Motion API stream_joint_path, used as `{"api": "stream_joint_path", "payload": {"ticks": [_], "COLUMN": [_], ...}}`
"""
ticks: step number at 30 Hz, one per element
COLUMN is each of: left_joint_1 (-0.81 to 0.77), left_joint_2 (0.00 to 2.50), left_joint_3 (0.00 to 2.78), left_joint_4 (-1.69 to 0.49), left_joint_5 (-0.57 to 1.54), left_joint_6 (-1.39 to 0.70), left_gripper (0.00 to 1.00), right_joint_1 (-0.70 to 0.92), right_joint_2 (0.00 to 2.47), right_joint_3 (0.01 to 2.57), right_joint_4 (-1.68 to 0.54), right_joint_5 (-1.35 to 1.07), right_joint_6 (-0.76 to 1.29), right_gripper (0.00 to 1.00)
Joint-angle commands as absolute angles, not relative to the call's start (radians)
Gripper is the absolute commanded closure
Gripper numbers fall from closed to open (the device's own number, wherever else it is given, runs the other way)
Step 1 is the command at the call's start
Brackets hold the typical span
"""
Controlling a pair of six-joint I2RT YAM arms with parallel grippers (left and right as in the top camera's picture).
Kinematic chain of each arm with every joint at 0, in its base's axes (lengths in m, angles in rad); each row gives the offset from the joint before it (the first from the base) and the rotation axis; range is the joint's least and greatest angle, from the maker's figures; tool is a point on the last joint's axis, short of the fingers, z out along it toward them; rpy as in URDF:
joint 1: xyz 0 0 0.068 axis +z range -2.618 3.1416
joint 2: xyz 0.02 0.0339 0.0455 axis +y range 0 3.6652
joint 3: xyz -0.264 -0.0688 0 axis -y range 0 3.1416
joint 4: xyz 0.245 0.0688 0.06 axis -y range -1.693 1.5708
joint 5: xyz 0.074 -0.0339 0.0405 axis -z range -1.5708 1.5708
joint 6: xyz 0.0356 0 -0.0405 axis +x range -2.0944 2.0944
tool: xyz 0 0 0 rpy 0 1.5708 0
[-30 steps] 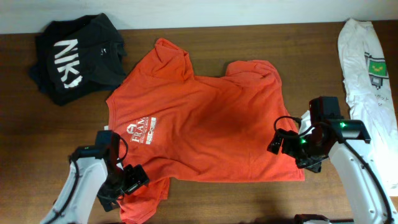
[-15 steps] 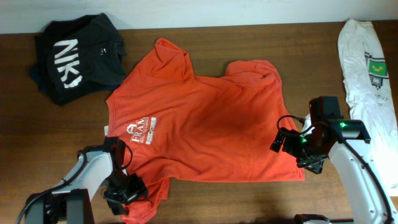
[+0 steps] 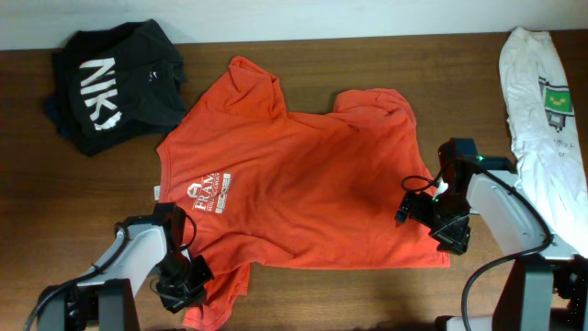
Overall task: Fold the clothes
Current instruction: 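Grasp the shirt's bottom hem corners with both grippers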
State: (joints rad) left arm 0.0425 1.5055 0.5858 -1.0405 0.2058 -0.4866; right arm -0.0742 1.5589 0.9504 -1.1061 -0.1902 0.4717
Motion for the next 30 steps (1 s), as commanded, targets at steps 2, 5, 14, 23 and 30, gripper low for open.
{"api": "stream_joint_path", "payload": {"ticks": [2, 5, 14, 23, 30], "left_joint_1": [0.049, 0.049, 0.049, 0.049, 0.049], "left_joint_2": [1.511, 1.511, 1.511, 1.511, 1.511], "left_joint_3": [0.579, 0.579, 0.579, 0.579, 0.579], "left_joint_4": [-1.036, -1.036, -1.025, -1.022, -1.021], "left_joint_5": [0.199, 0.199, 0.199, 0.198, 0.198], "left_joint_6": [-0.477, -0.477, -0.477, -0.477, -0.477], "left_gripper": [0.99, 0.99, 0.99, 1.0, 1.0], "right_joint_1": [-0.078, -0.101, -0.16, -0.237, -0.237], "right_joint_2": [1.565, 1.565, 1.565, 1.564, 1.503], "right_joint_3": [0.896, 0.838, 0.72, 0.704, 0.825], "right_joint_4": [-1.105, -1.04, -0.882, -0.867, -1.052], "right_joint_5": [-0.051, -0.097, -0.07, -0.062, 0.017], "right_joint_6": [0.591, 0.622, 0.648, 0.64, 0.636], "right_gripper": [0.01, 0.01, 0.19, 0.15, 0.02]}}
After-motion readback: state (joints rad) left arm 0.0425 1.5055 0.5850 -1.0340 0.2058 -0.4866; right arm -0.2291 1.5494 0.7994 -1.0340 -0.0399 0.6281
